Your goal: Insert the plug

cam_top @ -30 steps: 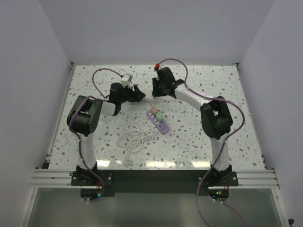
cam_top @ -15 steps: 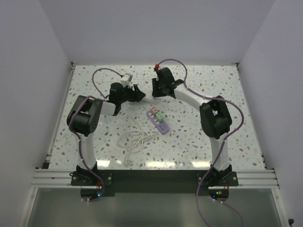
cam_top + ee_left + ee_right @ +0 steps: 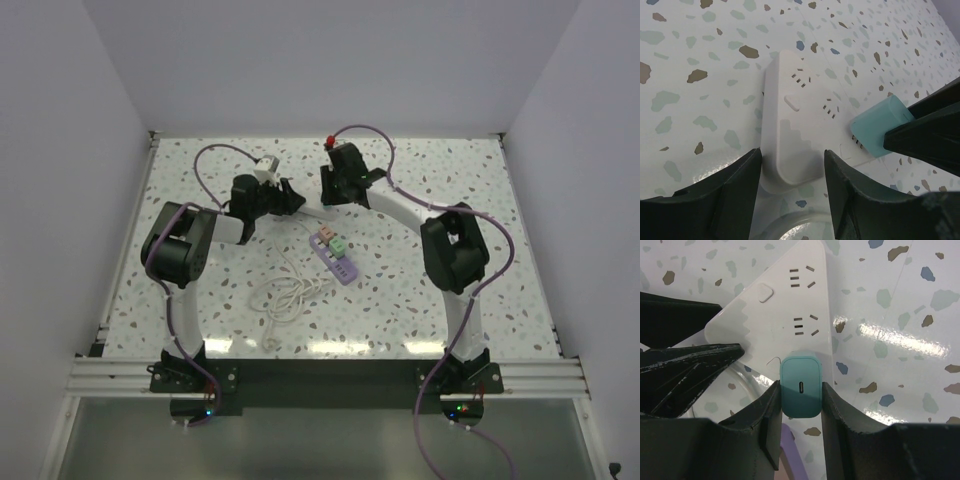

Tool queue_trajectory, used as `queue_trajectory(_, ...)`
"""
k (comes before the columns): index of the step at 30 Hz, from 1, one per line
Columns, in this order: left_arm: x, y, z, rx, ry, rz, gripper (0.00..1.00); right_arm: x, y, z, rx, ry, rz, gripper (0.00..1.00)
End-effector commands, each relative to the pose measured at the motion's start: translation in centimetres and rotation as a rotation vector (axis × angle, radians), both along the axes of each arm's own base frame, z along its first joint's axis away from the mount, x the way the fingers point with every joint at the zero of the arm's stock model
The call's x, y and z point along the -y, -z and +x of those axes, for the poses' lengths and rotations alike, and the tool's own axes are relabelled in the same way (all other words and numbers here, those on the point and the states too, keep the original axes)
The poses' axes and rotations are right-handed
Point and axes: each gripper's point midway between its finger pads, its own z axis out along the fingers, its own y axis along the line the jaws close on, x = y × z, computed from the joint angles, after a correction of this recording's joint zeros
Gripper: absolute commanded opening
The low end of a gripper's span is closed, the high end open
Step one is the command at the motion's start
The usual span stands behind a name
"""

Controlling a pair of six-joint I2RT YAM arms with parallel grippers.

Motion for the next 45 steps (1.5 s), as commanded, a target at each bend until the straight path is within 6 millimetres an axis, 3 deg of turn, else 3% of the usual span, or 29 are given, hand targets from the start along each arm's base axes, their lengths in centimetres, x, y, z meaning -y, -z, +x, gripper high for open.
queue_trajectory(1,0.5,-1.6,0.7,0.056,0.025,-0.036,0.58,0.6,3.5,-0.7,-0.057,0.009,-0.079,0.0)
queue_trajectory(20,0.6,-1.5,0.6,0.052,0.03,-0.039,0.56,2.6,7.2,-4.2,-0.136,0.01,-0.158,0.0)
queue_trajectory(45,0.8,-1.4,0.4,0.047,0.04,-0.042,0.54,4.7,10.5,-7.0,-0.215,0.028,-0.214,0.0)
